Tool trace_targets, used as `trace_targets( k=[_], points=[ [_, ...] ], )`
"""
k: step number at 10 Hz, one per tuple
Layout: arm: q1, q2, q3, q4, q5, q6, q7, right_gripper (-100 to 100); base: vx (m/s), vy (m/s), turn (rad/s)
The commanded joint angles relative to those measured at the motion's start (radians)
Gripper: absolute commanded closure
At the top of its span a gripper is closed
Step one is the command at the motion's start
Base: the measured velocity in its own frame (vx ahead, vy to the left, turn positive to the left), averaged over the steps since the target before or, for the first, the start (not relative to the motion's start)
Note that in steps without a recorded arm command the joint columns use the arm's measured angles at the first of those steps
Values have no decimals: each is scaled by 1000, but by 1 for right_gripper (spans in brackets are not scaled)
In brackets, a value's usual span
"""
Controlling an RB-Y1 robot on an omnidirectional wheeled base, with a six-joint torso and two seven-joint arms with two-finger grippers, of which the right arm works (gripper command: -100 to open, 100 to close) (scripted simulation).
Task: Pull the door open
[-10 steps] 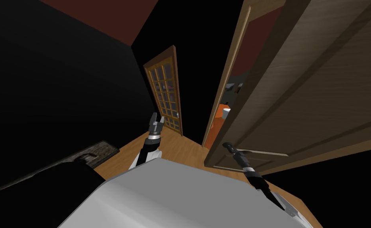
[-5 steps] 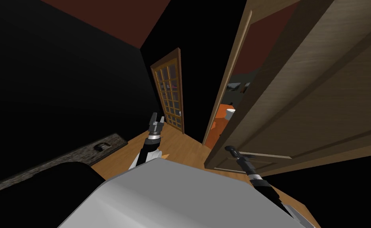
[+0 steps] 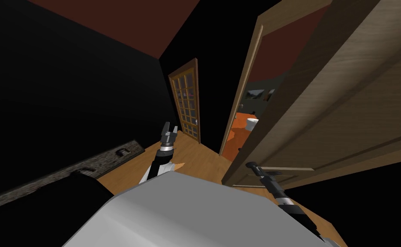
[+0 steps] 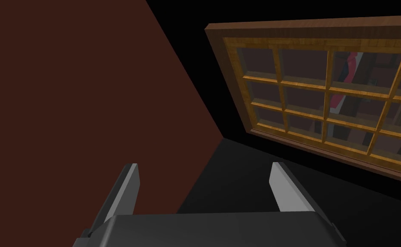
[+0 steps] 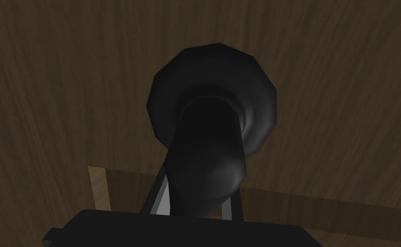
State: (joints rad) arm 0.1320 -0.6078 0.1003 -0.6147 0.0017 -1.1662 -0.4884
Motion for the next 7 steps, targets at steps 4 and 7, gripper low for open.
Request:
trace_targets(
  k=[4,7],
  points=[
    [2,-7,4,27,2,-36,-7,100,-114,-54,122],
    [3,-12,6,44,2,-58,-11,100,-188,-96,173]
  ],
)
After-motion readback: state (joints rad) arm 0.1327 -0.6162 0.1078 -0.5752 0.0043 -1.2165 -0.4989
